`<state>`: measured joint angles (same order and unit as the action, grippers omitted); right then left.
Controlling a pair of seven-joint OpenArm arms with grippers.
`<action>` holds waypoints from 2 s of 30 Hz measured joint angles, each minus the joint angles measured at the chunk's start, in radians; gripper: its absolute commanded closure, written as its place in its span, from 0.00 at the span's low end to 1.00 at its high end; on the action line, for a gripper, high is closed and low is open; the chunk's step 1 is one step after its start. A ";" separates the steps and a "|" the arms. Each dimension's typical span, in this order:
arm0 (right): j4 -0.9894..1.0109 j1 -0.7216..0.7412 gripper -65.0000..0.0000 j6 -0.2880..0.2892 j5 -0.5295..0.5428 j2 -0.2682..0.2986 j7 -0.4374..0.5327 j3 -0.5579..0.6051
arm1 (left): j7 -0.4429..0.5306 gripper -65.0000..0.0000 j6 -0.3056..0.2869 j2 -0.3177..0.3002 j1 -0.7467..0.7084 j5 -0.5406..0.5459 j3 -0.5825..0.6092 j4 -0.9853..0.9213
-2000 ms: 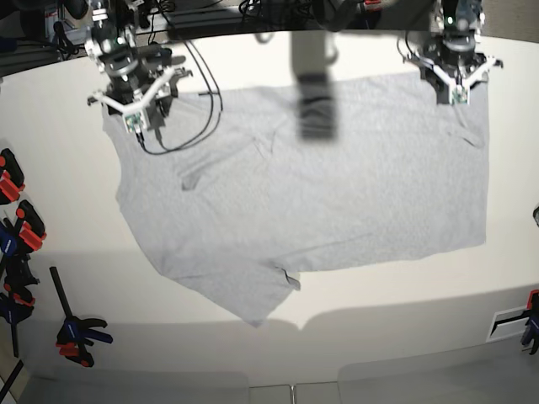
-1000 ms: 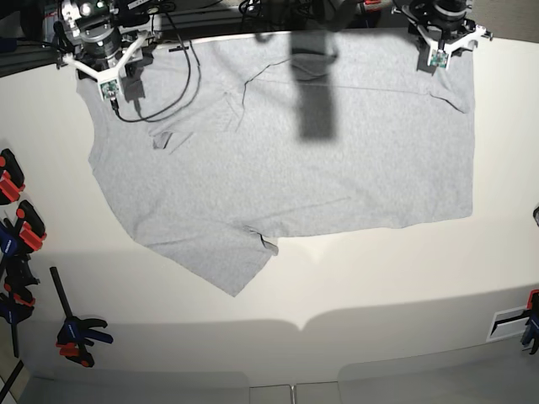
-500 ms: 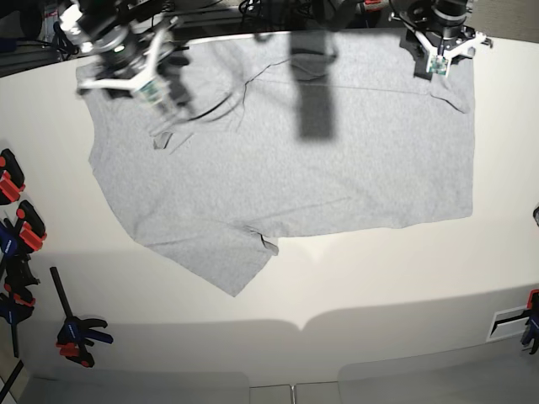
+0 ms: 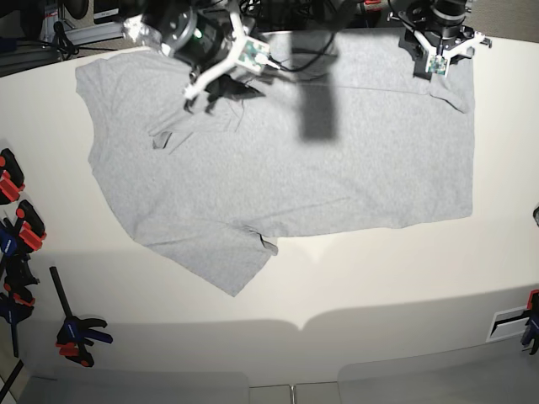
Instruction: Fold the T-shirt properly
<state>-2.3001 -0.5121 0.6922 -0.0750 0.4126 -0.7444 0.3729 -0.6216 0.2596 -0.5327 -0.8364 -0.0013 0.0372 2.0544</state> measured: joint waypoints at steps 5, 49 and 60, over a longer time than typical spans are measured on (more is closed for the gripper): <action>0.154 0.084 0.60 0.002 0.001 0.017 -0.075 0.097 | 0.000 0.56 0.000 0.000 0.000 0.000 0.000 0.000; 0.336 0.263 0.71 0.000 0.013 0.031 -0.045 0.273 | 0.022 0.56 0.000 0.000 0.000 0.000 0.000 0.000; 0.417 0.265 0.75 0.000 0.027 0.031 -0.031 0.273 | 0.022 0.56 -0.001 0.000 0.000 0.000 0.000 0.000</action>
<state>-1.8828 -0.2470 0.6926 -0.0483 0.4431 -0.7753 0.6456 -0.5995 0.2584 -0.5323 -0.8364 -0.0010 0.0372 2.0544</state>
